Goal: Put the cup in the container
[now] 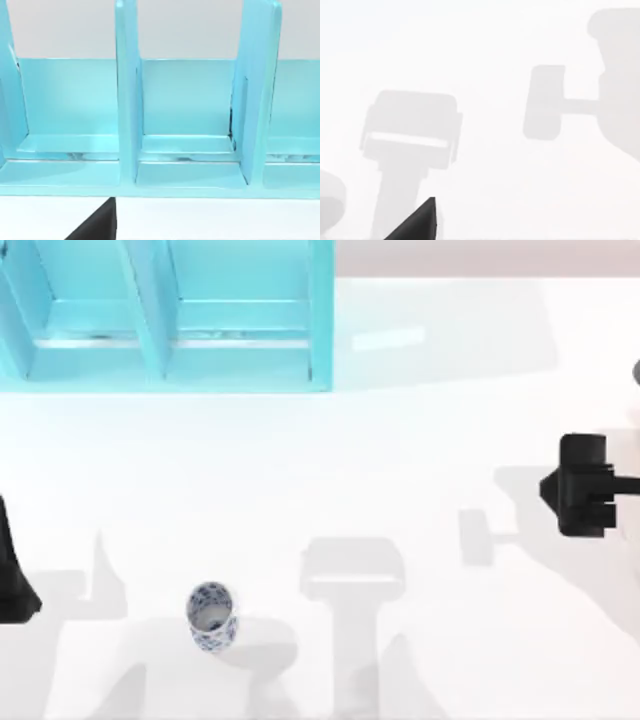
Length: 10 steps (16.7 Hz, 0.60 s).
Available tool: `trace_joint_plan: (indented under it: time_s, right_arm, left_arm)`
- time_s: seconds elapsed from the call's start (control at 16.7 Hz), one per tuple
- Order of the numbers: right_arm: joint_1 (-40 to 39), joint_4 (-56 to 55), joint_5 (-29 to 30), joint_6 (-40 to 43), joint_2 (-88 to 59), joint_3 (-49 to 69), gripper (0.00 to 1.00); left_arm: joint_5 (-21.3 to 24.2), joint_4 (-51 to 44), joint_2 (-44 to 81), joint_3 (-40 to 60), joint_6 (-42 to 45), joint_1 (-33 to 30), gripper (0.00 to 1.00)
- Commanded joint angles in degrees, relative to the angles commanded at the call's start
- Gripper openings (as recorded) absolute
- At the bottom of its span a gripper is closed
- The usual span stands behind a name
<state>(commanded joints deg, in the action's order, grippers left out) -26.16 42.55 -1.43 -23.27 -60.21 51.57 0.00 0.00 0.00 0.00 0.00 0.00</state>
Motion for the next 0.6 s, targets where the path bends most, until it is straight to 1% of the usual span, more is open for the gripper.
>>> trace_joint_plan:
  time_s: [0.36, 0.6]
  right_arm:
    - [-15.0, 24.4, 2.4, -14.6, -36.4, 33.8, 1.0]
    - [-23.8, 38.0, 4.9, -24.0, -58.1, 58.0, 1.0]
  left_arm:
    - [0.0, 0.0, 0.0, 0.0, 0.0, 0.0, 1.0]
    - [0.0, 0.0, 0.0, 0.0, 0.0, 0.0, 1.0]
